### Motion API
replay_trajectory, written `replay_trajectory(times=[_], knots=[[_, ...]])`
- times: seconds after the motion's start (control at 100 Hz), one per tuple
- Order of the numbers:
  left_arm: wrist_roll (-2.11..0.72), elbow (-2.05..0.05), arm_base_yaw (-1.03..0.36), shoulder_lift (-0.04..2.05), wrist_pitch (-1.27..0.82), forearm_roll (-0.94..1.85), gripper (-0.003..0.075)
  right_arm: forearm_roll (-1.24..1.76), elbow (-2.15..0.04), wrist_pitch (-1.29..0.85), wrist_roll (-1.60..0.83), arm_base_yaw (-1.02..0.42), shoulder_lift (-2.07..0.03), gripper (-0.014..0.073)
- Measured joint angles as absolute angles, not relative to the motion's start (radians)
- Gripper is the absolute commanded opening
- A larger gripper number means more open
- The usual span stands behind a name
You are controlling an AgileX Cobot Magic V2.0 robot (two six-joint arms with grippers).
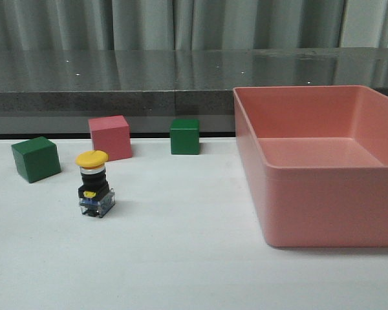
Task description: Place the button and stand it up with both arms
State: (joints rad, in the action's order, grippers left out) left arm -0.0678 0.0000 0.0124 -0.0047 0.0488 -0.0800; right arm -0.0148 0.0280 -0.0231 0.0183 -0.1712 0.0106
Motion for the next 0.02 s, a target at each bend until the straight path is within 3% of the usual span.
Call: replay_trajectory(times=[0.02], knots=[[-0.068,0.000,0.012,-0.005,0.049,-0.080,-0.0020,-0.015,0.028,-0.023,0.018,-0.171,0.011,-0.0062]])
